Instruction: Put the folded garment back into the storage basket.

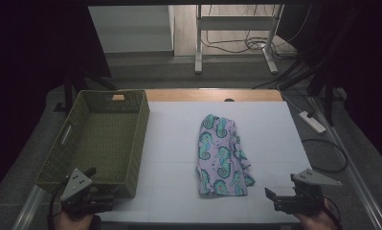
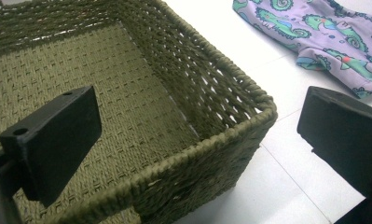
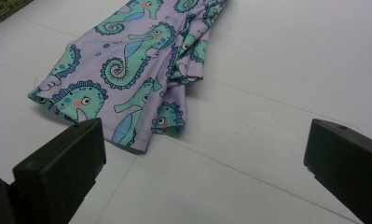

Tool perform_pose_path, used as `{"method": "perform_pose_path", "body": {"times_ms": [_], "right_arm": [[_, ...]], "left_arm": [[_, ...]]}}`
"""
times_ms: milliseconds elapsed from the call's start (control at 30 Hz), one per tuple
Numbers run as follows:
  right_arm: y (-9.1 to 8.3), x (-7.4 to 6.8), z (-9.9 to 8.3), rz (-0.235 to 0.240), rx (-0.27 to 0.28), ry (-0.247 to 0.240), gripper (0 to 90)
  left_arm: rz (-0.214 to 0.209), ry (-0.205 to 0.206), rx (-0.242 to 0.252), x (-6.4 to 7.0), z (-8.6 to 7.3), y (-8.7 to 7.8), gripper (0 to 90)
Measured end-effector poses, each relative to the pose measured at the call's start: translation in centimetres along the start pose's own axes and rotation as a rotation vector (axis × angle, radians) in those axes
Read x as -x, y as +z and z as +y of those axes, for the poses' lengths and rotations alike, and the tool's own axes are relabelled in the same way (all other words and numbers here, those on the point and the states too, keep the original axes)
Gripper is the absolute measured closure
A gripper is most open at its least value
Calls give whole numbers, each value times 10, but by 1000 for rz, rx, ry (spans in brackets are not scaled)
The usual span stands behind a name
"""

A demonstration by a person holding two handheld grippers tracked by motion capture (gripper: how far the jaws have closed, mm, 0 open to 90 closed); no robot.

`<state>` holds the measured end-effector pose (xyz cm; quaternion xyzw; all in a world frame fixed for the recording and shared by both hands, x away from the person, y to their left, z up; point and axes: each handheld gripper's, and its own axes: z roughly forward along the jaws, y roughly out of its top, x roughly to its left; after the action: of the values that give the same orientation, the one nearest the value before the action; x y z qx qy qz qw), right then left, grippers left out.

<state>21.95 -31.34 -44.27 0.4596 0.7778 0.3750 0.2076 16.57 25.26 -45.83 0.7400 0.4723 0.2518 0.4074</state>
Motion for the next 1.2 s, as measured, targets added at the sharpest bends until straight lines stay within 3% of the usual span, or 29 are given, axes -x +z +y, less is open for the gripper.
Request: {"method": "perform_pose_path", "body": {"times_ms": [300,467,900,1033,1200], "right_arm": [[0,-1,0,9,1,-4,0],[1,0,0,18,-6,-1,0],[3,0,1,28,-25,-3,0],[5,-2,2,44,-26,-20,0],[6,-4,4,67,11,-22,0]], "left_arm": [[3,-4,1,-1,1,-1,0],[-19,-26,-11,-2,1,1,0],[-32,-38,-20,-4,4,2,0],[-60,-46,-26,-5,6,4,0],[-109,-34,-34,-4,11,7,0]]}}
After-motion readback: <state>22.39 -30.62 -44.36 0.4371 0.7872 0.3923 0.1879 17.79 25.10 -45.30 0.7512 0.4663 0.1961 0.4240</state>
